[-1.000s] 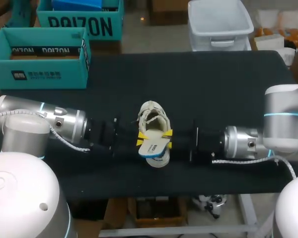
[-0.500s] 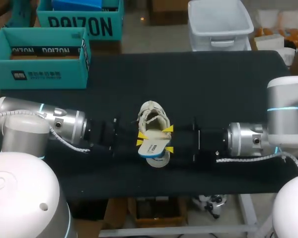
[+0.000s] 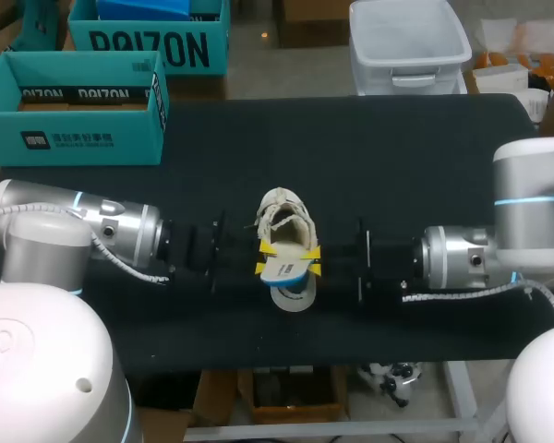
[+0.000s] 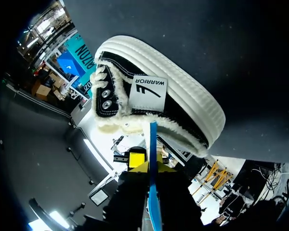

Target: Open the shoe tongue, take the insole out of the shoe, put the insole back into the shoe, and pack the shoe into the shoebox

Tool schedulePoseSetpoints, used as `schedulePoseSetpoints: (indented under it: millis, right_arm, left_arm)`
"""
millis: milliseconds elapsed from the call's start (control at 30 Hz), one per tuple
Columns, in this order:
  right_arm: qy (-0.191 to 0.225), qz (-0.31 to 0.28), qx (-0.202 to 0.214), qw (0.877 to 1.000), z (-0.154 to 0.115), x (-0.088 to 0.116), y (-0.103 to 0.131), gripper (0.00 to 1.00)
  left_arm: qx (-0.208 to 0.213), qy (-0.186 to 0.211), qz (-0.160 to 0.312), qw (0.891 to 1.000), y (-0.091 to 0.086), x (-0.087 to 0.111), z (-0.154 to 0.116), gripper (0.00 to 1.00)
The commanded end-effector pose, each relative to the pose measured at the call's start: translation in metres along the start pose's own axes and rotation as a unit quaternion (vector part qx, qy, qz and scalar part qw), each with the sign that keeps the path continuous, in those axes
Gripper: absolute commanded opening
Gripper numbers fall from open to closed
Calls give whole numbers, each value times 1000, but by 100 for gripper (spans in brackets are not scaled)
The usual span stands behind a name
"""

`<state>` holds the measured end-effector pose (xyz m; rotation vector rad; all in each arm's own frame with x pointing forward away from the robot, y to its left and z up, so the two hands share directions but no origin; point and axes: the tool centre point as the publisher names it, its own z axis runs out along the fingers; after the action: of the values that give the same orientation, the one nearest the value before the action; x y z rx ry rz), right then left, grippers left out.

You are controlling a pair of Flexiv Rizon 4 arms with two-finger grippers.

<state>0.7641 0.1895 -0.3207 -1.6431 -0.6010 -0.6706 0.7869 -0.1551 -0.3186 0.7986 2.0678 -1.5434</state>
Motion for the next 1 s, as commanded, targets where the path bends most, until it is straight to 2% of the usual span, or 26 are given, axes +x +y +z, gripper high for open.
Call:
schedulePoseSetpoints:
  millis: [33,67,100,133,367,600,800,967,1000]
  right_arm:
    - [3,-1,3,1000,0,-2,3,0]
    - [3,-1,3,1000,0,-2,3,0]
    - [2,-2,3,1000,0,-3,3,0]
    - [2,-2,3,1000,0,-3,4,0]
    - [4,-2,1,1000,1,-6,16,0]
    - [1,3,2,1000,4,-4,32,0]
    - [-2,10,3,1000,6,-5,43,0]
    - [-3,10,-1,1000,6,-5,39,0]
    - [-3,8,-3,1000,6,-4,36,11]
  left_arm:
    - [10,-3,8,1000,-10,3,-4,32]
    - [11,-3,9,1000,-11,4,-3,30]
    - [13,-1,13,1000,-13,4,-1,19]
    - [13,-1,16,1000,-14,4,0,0]
    - [5,2,17,1000,-3,0,7,0]
    - [-10,4,9,1000,17,-7,12,0]
    - [-19,5,7,1000,24,-8,13,0]
    - [-17,9,5,1000,24,-5,11,0]
    - [-16,9,5,1000,23,-5,11,0]
